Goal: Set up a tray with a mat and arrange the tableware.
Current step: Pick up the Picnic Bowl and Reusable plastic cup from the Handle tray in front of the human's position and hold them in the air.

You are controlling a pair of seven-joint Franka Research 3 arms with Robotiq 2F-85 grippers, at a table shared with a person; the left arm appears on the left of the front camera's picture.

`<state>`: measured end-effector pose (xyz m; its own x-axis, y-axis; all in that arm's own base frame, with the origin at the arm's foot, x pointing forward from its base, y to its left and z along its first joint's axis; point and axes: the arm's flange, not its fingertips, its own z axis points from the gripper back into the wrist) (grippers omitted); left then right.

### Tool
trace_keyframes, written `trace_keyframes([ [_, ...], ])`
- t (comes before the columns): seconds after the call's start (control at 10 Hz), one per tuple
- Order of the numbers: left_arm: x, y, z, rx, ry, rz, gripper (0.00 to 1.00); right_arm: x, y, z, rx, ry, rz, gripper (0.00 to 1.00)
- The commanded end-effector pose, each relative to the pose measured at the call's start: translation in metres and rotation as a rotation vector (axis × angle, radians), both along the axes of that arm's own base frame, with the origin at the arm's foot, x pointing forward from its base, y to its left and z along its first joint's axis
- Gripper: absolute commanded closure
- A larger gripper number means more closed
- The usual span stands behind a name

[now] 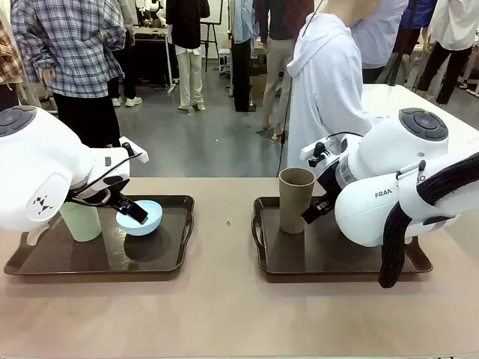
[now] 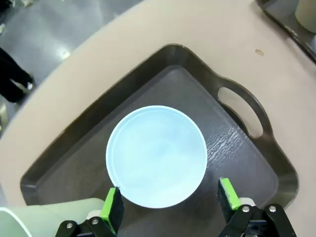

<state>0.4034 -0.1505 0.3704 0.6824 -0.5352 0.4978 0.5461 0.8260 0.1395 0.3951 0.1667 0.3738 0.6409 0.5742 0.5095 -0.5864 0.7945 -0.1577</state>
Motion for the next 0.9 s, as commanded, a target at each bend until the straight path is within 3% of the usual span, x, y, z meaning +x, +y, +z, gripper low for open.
trace_keyframes([
  [0.0, -0.0001, -0.0001, 0.0, 0.0, 0.0, 0.0, 0.0, 0.0, 0.0, 0.0, 0.0, 0.0, 0.0, 0.0],
  [0.8, -0.0001, -0.0001, 0.0, 0.0, 0.0, 0.0, 0.0, 0.0, 0.0, 0.0, 0.0, 0.0, 0.0, 0.0],
])
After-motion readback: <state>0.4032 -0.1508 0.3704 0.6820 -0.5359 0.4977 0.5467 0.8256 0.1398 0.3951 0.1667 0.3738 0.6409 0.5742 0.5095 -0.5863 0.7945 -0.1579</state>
